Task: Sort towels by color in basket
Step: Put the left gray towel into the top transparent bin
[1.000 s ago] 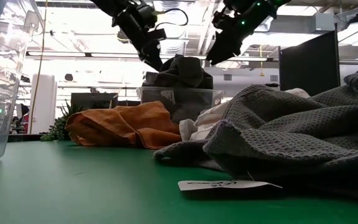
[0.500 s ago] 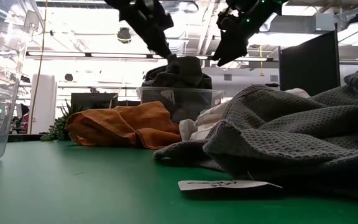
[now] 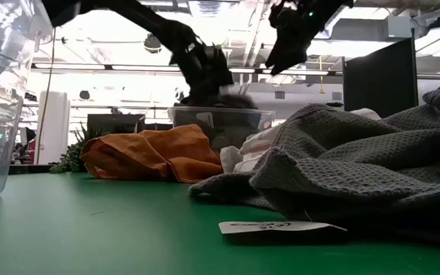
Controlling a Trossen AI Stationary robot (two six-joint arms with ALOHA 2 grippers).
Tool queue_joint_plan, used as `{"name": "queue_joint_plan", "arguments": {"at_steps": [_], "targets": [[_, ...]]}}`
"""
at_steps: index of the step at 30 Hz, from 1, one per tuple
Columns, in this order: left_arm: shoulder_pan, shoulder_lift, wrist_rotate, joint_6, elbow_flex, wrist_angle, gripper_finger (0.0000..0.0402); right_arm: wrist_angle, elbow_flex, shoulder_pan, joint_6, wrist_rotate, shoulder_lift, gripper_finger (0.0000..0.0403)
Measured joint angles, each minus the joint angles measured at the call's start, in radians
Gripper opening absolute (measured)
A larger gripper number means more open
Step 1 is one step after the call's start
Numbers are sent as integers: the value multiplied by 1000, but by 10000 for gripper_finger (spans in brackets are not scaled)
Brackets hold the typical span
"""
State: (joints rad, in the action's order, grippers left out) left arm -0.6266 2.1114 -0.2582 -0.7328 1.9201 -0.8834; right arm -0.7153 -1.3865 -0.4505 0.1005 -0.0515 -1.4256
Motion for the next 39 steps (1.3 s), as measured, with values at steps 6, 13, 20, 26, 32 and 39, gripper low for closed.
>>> {"name": "queue_joint_plan", "arguments": {"at_steps": [6, 13, 20, 26, 32, 39], "targets": [[20, 18, 47, -9, 14, -72, 173, 5, 0, 0, -8, 16, 63, 292], [33, -63, 50, 3, 13, -129, 173, 13, 0, 2, -28, 17, 104, 292], [40, -221, 47, 21, 13, -103, 173, 29, 7, 8, -21, 31, 85, 292], [33, -282, 48, 86, 14, -98, 173, 134, 79, 10, 9, 31, 72, 292], [-5, -224, 220, 262, 8, -55, 173, 143, 104, 25, 5, 31, 71, 292], [-27, -88, 357, 433, 5, -81, 173, 177, 104, 79, 11, 26, 72, 292]]}}
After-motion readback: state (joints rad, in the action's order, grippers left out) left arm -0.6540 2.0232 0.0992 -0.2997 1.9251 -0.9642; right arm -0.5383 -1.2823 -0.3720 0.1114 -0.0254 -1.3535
